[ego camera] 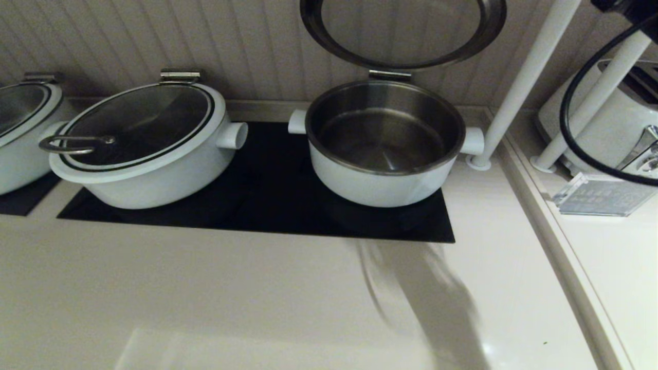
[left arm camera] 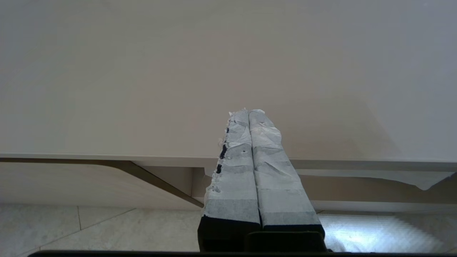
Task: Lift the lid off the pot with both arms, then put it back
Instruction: Close the pot lid
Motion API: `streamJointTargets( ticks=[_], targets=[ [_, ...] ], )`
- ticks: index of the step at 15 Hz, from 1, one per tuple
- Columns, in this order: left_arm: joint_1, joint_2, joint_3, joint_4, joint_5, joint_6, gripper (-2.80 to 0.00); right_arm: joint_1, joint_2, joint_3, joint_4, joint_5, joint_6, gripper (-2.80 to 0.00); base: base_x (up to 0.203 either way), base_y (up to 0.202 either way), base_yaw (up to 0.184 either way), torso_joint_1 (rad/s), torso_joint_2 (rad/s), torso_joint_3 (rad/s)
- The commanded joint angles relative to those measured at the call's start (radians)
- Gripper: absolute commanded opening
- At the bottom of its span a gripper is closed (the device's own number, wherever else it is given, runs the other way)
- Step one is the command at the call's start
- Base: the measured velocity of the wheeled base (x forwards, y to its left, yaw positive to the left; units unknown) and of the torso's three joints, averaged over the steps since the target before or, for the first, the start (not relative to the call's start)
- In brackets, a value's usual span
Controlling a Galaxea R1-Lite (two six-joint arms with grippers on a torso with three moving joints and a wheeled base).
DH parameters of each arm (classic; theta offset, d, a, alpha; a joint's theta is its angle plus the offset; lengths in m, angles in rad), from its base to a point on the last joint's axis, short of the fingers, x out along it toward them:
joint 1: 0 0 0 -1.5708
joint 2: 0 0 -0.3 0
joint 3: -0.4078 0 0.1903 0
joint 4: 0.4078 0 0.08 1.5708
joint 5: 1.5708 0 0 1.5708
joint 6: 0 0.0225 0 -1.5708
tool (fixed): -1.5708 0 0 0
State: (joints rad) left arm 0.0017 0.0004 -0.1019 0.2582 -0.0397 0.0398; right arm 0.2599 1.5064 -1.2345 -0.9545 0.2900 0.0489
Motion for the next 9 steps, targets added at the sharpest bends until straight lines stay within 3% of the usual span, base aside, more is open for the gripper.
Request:
streamJointTargets(
  ticks=[1, 9],
  targets=[
    [0.001, 0.0, 0.0, 0.001, 0.0, -0.001, -2.8, -0.01, 0.098, -0.117, -0.005, 0.01, 0.0, -2.8, 0.0, 0.0, 0.0, 0.0, 0.0, 0.0],
    [0.001, 0.0, 0.001, 0.001, 0.0, 0.0, -2.8, -0.103, 0.313, -0.375, -0.007, 0.078, 0.0, -2.8, 0.0, 0.0, 0.0, 0.0, 0.0, 0.0]
  ],
)
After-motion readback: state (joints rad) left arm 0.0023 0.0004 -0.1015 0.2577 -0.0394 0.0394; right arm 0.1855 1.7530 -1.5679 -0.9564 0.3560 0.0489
